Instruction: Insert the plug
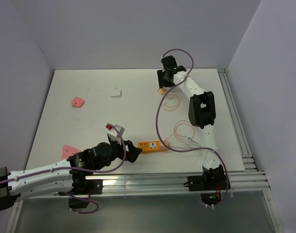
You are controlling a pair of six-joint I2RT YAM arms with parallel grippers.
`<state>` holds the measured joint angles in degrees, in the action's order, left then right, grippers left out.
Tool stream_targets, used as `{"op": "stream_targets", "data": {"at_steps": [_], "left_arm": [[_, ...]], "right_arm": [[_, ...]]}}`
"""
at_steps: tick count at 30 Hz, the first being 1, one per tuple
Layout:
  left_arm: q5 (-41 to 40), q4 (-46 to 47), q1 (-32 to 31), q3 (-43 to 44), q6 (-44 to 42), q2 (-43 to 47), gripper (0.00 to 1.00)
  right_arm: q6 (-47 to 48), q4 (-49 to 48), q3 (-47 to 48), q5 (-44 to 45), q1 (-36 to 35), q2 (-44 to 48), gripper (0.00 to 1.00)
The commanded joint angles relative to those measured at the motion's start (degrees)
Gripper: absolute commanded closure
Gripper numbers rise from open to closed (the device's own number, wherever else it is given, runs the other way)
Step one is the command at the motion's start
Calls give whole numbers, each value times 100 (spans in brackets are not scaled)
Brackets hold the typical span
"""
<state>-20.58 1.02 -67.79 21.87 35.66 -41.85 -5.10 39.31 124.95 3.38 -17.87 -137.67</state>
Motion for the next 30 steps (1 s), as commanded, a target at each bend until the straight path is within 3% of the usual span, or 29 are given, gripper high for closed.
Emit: {"op": "stream_targets", "data": {"at_steps": [1, 7, 9, 11, 14, 17, 24, 30], "left_arm": [[80, 241, 3, 90, 20, -16, 1], [115, 268, 3, 107, 29, -69, 1], [89, 250, 3, 98, 20, -34, 1], [54, 206, 3, 90, 20, -8, 1], [36, 162, 3, 98, 20, 45, 1], [19, 127, 3, 125, 37, 45, 1], [-499, -371, 3, 458, 467, -113, 1], [-817, -1015, 107, 1056, 986, -386, 0]], "right_arm": [[-104, 313, 258, -161, -15, -357, 40], [-298, 744, 1004, -311, -6, -867, 41], [-368, 675, 980, -311, -6, -885, 48], [-430, 447, 742, -268, -15, -789, 60], [-395, 201, 409, -127, -15, -525, 87], [-351, -404, -57, 83, -15, 1, 100], [-491, -1231, -637, 664, -15, 1829, 100], [-264, -1970, -1831, 691, -164, 3490, 100]]}}
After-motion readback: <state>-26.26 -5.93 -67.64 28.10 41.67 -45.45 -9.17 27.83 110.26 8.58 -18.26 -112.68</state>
